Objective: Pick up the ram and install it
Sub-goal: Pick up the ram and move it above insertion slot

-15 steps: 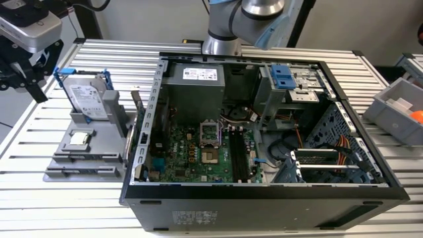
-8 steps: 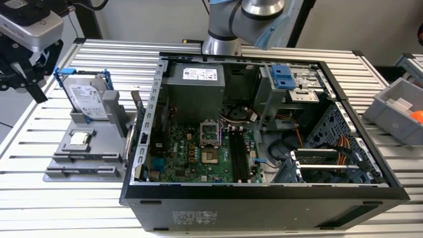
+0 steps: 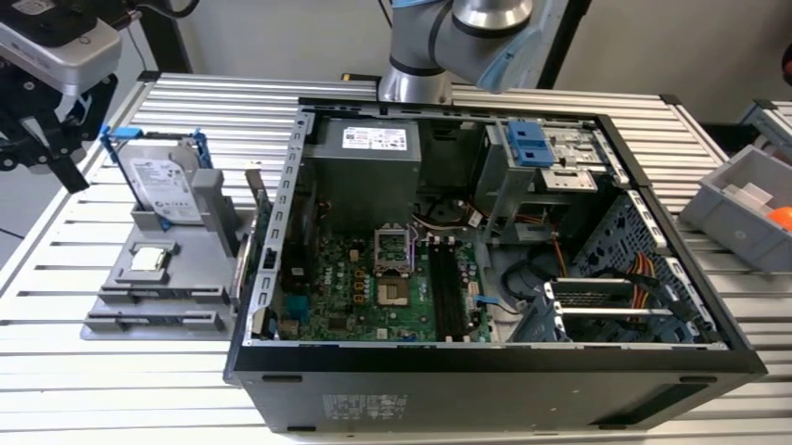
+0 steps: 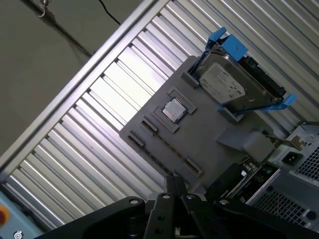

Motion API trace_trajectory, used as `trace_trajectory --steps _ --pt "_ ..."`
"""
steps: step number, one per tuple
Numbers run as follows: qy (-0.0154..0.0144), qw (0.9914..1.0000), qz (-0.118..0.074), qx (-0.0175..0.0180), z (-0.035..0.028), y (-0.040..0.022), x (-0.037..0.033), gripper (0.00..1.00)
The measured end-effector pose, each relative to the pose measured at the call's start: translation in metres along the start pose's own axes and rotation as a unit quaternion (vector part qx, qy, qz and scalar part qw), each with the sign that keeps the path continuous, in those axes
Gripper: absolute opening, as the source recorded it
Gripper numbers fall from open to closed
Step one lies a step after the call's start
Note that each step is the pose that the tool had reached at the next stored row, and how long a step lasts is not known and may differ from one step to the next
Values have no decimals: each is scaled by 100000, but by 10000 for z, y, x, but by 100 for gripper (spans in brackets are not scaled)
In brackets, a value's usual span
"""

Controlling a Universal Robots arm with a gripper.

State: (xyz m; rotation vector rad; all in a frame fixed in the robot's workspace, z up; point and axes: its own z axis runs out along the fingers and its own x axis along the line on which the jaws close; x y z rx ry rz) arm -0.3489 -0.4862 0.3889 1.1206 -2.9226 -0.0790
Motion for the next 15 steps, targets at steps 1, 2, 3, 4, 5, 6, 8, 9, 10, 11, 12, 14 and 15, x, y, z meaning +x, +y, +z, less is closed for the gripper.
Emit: trace_trajectory --steps 1,2,3,4,5,6,8,9,10,11,12,14,15 --pt "16 100000 -183 -7 0 0 0 0" --pt "27 99999 -366 -11 0 0 0 0" --pt "42 99999 -545 -17 0 0 0 0" --pt "53 99998 -701 -22 0 0 0 0" --pt "73 99996 -868 -29 0 0 0 0" --pt "86 99995 -1027 -33 0 0 0 0" --pt "112 99991 -1319 -43 0 0 0 0" --pt "120 99989 -1488 -47 0 0 0 0" --pt "130 99986 -1683 -47 0 0 0 0" --pt "149 99981 -1960 -51 0 0 0 0" --pt "163 99975 -2246 -52 0 0 0 0" --pt "200 99955 -2982 -57 0 0 0 0" --pt "228 99938 -3512 -62 0 0 0 0"
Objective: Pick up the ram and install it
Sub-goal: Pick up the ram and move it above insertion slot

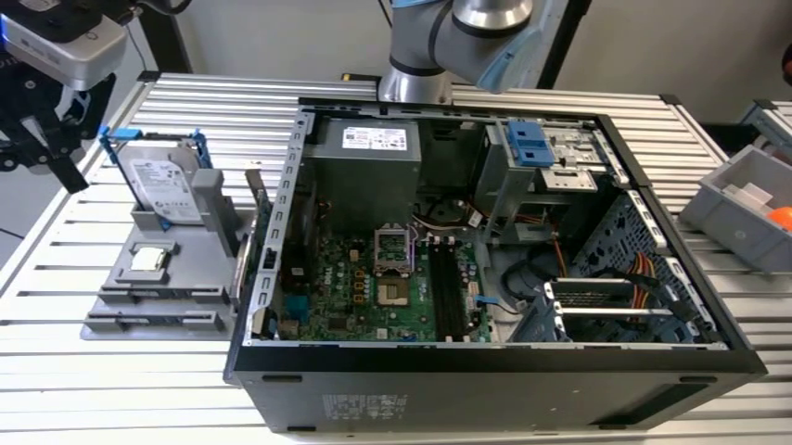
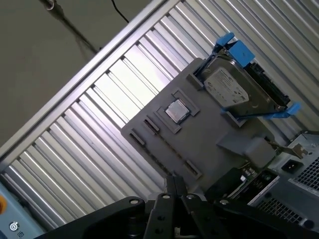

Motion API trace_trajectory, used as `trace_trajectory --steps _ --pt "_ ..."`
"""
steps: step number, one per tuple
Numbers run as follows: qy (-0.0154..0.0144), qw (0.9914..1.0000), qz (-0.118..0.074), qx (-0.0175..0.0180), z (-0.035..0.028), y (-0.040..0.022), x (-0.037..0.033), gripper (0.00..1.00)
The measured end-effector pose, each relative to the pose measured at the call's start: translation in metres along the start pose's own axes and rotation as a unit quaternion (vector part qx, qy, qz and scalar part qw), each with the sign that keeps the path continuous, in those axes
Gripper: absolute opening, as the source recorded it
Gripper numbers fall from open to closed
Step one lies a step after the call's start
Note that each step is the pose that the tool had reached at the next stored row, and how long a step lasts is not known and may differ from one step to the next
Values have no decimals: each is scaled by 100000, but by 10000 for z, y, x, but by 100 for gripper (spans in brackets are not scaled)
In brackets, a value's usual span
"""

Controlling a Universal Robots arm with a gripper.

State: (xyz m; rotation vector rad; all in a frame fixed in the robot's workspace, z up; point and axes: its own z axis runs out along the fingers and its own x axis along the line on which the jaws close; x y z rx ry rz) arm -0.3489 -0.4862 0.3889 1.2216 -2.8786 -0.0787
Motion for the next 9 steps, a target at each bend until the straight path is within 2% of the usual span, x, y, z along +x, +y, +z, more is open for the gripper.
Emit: trace_trajectory --steps 5,9 --pt "147 99959 -2876 -21 0 0 0 0" --pt "273 99854 -5393 -41 0 0 0 0"
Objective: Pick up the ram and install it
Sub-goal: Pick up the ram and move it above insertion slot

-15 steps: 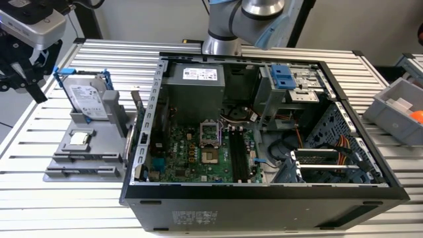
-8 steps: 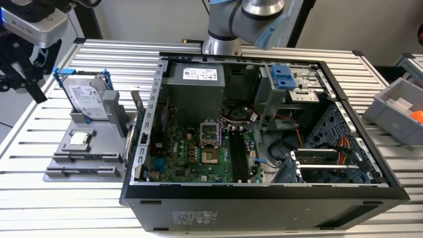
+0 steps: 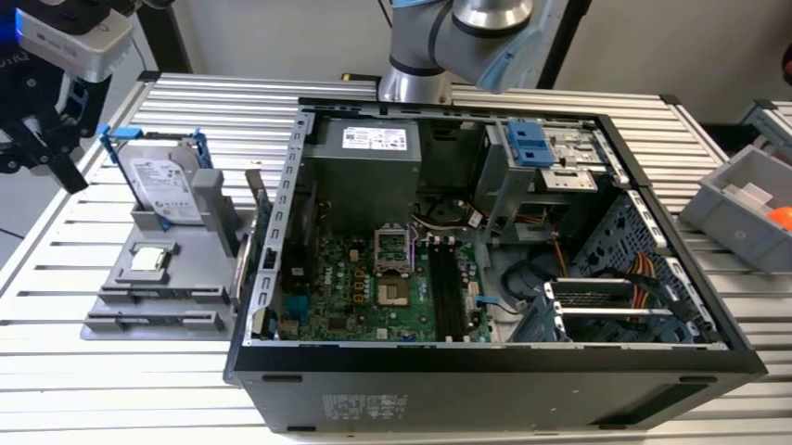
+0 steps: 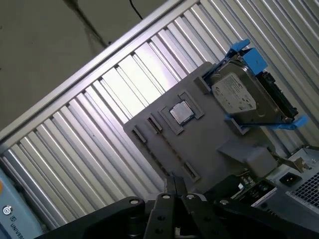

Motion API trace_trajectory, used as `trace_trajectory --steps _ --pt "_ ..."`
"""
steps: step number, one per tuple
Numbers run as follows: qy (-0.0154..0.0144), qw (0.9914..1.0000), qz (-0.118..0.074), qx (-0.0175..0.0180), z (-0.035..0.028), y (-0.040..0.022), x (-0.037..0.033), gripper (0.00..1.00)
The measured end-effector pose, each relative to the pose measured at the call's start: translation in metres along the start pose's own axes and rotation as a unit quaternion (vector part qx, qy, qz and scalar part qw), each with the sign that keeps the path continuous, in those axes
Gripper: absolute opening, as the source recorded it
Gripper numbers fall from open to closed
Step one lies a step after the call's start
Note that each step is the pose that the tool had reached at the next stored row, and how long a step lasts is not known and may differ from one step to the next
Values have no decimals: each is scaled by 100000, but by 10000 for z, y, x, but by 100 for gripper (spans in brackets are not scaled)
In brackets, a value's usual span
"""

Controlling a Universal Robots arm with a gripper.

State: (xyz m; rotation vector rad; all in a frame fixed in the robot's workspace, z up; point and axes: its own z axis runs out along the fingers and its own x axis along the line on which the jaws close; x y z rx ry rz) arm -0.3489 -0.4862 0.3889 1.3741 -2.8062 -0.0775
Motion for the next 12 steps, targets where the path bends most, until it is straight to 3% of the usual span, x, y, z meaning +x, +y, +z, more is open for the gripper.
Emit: trace_trajectory --steps 6,9,12 --pt "216 99915 -4105 -30 0 0 0 0" --pt "329 99807 -6204 -43 0 0 0 0" --pt "439 99635 -8529 -32 0 0 0 0"
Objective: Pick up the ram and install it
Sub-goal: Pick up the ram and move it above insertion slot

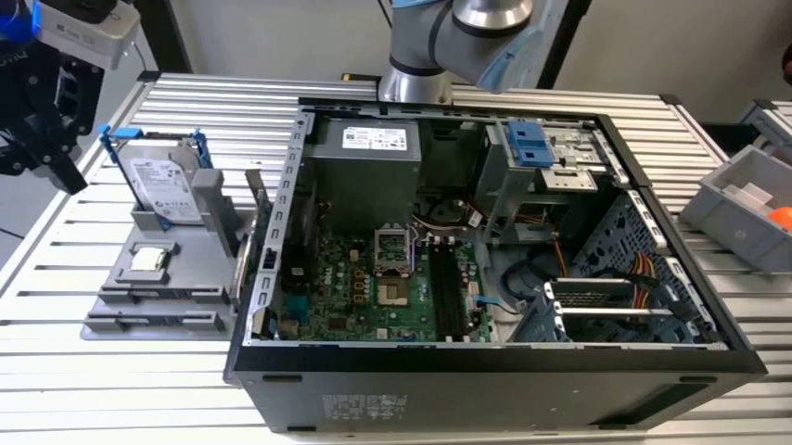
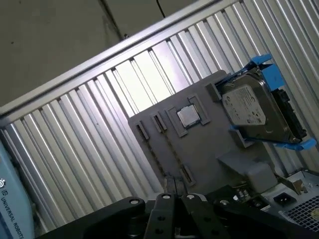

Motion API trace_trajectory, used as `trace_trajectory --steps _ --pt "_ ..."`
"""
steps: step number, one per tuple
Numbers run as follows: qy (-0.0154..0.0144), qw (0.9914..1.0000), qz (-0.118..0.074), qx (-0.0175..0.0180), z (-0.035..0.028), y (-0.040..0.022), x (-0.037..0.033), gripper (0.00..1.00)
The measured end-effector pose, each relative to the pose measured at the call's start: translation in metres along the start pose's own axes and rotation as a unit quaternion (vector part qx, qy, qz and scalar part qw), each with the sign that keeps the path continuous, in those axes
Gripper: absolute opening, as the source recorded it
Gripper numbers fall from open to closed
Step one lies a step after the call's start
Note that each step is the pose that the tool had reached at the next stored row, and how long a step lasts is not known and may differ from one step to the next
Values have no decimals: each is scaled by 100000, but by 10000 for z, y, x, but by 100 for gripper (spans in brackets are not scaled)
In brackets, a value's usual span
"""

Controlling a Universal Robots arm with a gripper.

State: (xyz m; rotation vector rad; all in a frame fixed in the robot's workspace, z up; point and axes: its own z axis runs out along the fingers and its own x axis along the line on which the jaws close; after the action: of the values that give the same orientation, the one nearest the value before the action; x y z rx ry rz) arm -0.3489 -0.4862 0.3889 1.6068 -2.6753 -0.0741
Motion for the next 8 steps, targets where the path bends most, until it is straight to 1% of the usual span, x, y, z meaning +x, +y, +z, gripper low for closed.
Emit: trace_trajectory --steps 2,4,6,8 --pt "42 99988 -1527 86 0 0 0 0" --pt "48 99952 -3072 268 2 0 0 0" --pt "64 99892 -4613 459 2 -1 0 0" --pt "91 99811 -6117 612 1 -1 0 0"
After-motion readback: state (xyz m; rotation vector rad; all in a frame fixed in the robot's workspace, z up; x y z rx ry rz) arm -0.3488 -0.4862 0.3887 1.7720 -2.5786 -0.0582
